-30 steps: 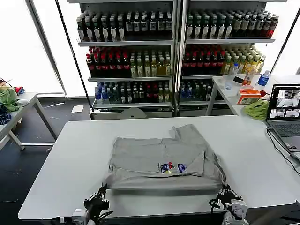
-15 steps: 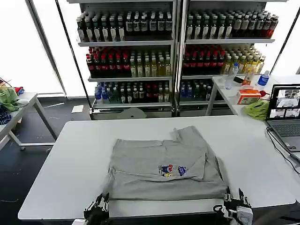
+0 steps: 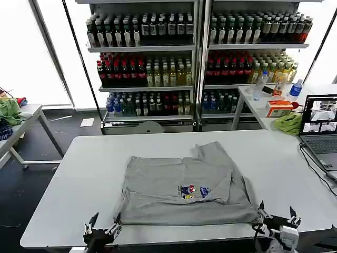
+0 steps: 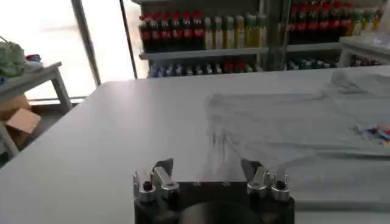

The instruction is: Fold and organize the clothes.

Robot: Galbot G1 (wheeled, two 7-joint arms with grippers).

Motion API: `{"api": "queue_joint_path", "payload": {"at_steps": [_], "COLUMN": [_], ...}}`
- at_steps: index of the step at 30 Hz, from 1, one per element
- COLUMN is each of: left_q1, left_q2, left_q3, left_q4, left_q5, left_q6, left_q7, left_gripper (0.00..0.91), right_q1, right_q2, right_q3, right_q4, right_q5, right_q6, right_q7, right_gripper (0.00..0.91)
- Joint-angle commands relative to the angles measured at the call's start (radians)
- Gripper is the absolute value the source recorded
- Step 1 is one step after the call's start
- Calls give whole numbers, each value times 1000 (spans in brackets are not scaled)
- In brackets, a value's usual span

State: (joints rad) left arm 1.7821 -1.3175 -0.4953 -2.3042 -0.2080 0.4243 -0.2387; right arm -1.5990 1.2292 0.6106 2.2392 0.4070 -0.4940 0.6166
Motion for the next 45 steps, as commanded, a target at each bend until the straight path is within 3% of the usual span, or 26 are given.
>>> {"api": "queue_joint_path", "payload": {"at_steps": [1,5,10,14,19,20,26,35,41,45], "left_q1": [-155,-242,-375,-513,-667,-697,-861,-1019,-1048,-1047], "left_q2": [82,137,271,341,387,389,353,279,234,215], "left_q3": [-119,-112,-82,-23,84,105,212,327,351,356], "left_q4": [-55,-48,54,195,318,337,499,717,787,809], "left_q5": [-158,-197,-201,-232,-302,-323,-386,-379,-370,-362], "left_q6": [43,56,35,35,43,46,48,36,38,39], "left_q7": [-19,11,78,115,156,159,162,191,195,194], "left_gripper": [907,907,907,907,907,907,907,907,907,907], "right_q1": [157,280,476,647,809,853,991,1110,1114,1104], "right_q2": [-35,-85,-166,-201,-225,-232,-240,-187,-153,-141], "right_q3": [69,57,-14,-127,-276,-315,-427,-519,-501,-468], "right_q4": [-33,-89,-168,-276,-380,-425,-602,-832,-903,-935], "right_q5": [104,135,163,141,141,162,183,93,-42,-77], "right_q6": [22,4,-69,-84,-84,-84,-84,-83,-69,-84], "right_q7": [-44,-108,-172,-178,-227,-285,-435,-528,-646,-677], "right_gripper": [907,907,907,907,907,907,907,907,907,907]}}
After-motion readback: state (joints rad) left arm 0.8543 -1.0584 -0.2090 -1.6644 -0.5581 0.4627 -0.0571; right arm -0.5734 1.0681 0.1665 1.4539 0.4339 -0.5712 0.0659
